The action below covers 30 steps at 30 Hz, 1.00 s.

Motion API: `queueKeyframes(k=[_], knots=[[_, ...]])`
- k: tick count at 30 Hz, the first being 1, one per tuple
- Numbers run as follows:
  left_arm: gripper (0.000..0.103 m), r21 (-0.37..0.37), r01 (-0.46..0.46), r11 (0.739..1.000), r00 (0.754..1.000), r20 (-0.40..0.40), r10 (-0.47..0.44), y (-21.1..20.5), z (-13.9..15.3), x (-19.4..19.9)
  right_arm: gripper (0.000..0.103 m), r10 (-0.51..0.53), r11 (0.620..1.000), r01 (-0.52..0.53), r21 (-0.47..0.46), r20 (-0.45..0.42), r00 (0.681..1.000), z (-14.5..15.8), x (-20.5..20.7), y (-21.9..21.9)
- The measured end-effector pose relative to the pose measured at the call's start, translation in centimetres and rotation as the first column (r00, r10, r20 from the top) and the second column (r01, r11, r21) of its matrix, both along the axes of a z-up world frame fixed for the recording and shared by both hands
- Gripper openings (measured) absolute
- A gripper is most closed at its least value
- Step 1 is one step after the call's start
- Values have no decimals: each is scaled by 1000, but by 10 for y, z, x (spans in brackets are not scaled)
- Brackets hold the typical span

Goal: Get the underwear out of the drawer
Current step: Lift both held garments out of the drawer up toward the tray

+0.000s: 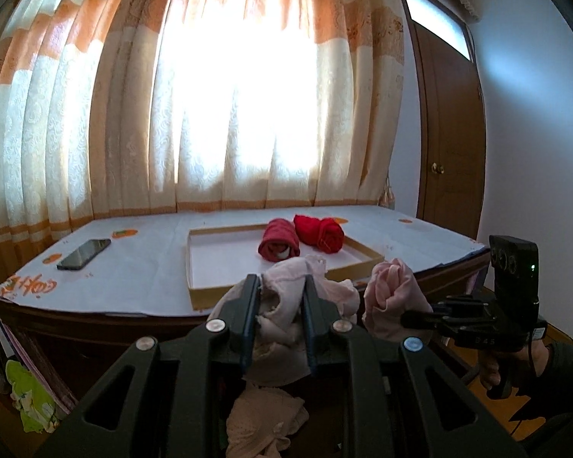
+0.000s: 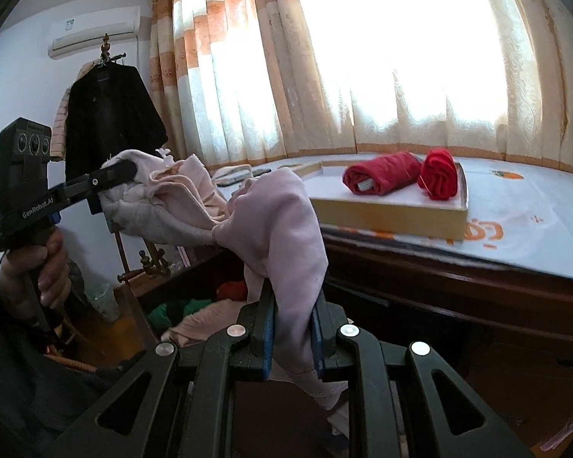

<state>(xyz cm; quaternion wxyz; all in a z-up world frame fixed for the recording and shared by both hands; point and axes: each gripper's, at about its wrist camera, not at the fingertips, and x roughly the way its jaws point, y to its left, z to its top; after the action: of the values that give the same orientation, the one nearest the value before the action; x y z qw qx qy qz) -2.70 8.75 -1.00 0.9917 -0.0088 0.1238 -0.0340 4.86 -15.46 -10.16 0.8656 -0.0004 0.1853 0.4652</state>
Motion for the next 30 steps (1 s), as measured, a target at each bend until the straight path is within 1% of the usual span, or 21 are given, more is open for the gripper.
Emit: queueKeyframes(k=[7, 13, 20, 30], knots=[[19, 4, -17, 1000, 999, 45, 17, 5, 14, -3, 17, 12, 999, -12, 45, 11, 1000, 26, -5, 6], [19, 2, -23, 1000, 997, 70, 23, 7, 23, -3, 17, 24, 997, -25, 67, 9, 1000, 42, -4, 12], [19, -3, -33, 999, 994, 100, 33, 12, 30, -2, 17, 35, 996, -35, 77, 10, 999, 51, -3, 19], [19, -2, -40, 999, 994, 104, 40, 17, 33, 3, 17, 54, 994, -53, 93, -7, 999, 61, 1, 27]])
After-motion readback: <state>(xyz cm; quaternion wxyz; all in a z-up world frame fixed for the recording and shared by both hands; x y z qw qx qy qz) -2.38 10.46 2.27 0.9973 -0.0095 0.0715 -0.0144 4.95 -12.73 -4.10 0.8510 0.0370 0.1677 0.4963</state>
